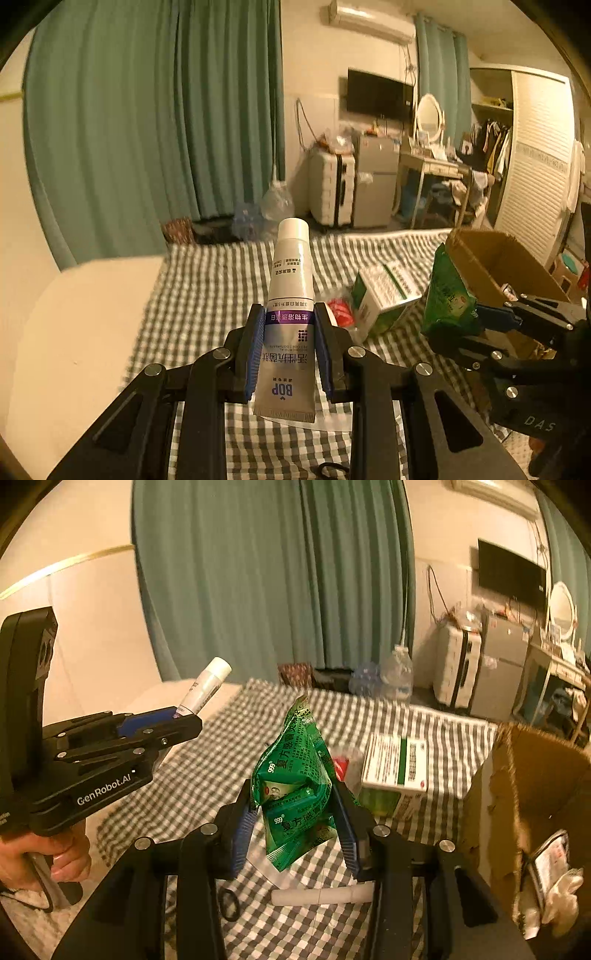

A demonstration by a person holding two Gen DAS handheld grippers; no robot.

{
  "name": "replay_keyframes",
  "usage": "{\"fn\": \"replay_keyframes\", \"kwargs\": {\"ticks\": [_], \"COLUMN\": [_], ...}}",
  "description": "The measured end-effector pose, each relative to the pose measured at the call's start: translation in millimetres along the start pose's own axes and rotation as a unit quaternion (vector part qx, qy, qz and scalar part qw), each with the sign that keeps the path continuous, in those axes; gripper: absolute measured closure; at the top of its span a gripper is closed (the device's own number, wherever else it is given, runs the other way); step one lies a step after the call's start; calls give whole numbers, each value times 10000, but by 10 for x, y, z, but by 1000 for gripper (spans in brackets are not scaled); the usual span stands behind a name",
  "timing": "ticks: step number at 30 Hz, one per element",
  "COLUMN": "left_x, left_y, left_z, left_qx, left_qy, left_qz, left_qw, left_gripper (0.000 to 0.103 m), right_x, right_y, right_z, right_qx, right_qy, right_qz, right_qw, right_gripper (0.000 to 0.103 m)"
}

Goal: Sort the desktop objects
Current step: 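Lift and carry the tube and green packet over the cardboard box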

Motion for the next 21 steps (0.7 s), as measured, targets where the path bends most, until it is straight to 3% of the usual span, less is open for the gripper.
{"fn": "replay_keyframes", "kwargs": {"ticks": [11, 21], "left_x": [-145, -389], "left_y": [-137, -486], "left_z": [-494, -827], "left_qx": [-53, 344], "left_qy": [-406, -851], "left_qz": [-24, 144], "left_qw": [9992, 9957], "left_gripper": [78, 77], "right_x": [-67, -135], "right_y": [110, -31], "right_z": [-581, -1095], "right_qx": [51, 393], "right_qy": [-547, -980], "right_qz": [-88, -102], "right_qw": [9985, 9944], "right_gripper": [63, 63]}}
Point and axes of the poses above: each gripper's, at about its wrist camera, not at the fingertips, and z roughly the way its jaws point, y to its left, x to its underside, the point moved 2 cm from there along z, roughly the way its jaws point, and after that the axes turned 4 degrees about y, right-handed, at the moved point
